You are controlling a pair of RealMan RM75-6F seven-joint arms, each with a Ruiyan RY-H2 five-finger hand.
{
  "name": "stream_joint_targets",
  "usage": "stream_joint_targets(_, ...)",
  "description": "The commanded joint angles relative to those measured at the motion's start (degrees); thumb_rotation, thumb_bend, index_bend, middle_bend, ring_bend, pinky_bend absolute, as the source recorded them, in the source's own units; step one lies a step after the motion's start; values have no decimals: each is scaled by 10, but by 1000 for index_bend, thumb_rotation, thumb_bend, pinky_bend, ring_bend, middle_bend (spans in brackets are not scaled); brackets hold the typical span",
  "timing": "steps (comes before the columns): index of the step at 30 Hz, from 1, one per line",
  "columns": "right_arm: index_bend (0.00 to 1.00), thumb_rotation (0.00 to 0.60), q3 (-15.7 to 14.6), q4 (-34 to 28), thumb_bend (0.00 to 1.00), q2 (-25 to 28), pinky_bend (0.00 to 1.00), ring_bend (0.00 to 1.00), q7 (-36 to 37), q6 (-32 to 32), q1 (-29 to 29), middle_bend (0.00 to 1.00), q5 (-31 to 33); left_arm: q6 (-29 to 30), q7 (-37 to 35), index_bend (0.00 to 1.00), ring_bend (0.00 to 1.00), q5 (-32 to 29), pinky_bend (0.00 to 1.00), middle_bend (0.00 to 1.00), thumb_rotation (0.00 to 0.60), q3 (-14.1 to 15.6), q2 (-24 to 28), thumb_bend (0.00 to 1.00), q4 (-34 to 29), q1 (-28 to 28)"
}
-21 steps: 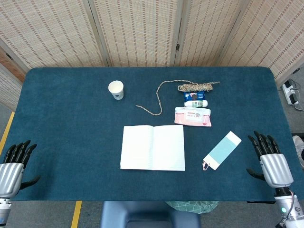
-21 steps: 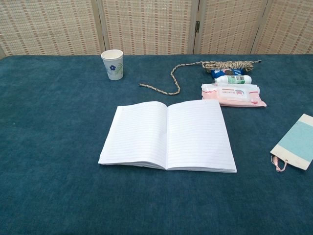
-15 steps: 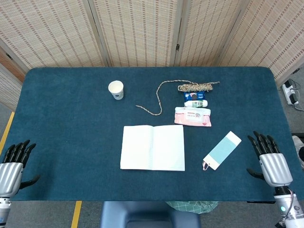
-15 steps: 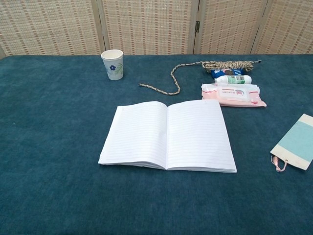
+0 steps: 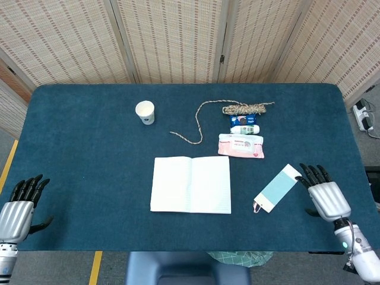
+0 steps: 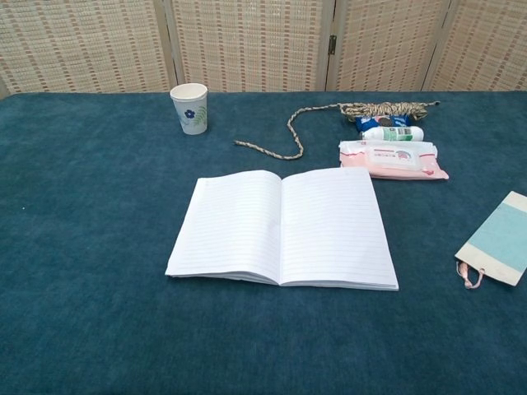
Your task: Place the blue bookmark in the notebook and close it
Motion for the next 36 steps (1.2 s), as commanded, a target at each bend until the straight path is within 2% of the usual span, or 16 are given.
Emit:
stream_joint_targets(1,253,600,7,18,135,2,0,0,-16,-61,44,0,21,-4,3,123,0,-5,34,58,600,-2,-2,276,-1,-2)
stream_joint_targets(7,254,600,3,44,165,-22,0,0,-16,-106,73,0,31,-19,15,129,1,-24,34,58,600,-5,-5,277,-3,-8)
stream_joint_targets(12,259,600,-8,70,202,-37,0,0,11,-100,85,0,-3,-23,13,132,0,-33,34,58,600,-8,-1,290,-6,-9)
stream_joint_targets(19,288,600,-21,99,202,-55,0,0,30,-130,106,0,-11,-21,15,132,0,-34,34,58,600,-7,-2,291,-5,-9)
stream_joint_targets(36,286,600,-37,119,204,-90,0,0,31,-157,138,0,-18,-22,16,129,1,-41,34,58,600,-8,-3,291,-4,-10)
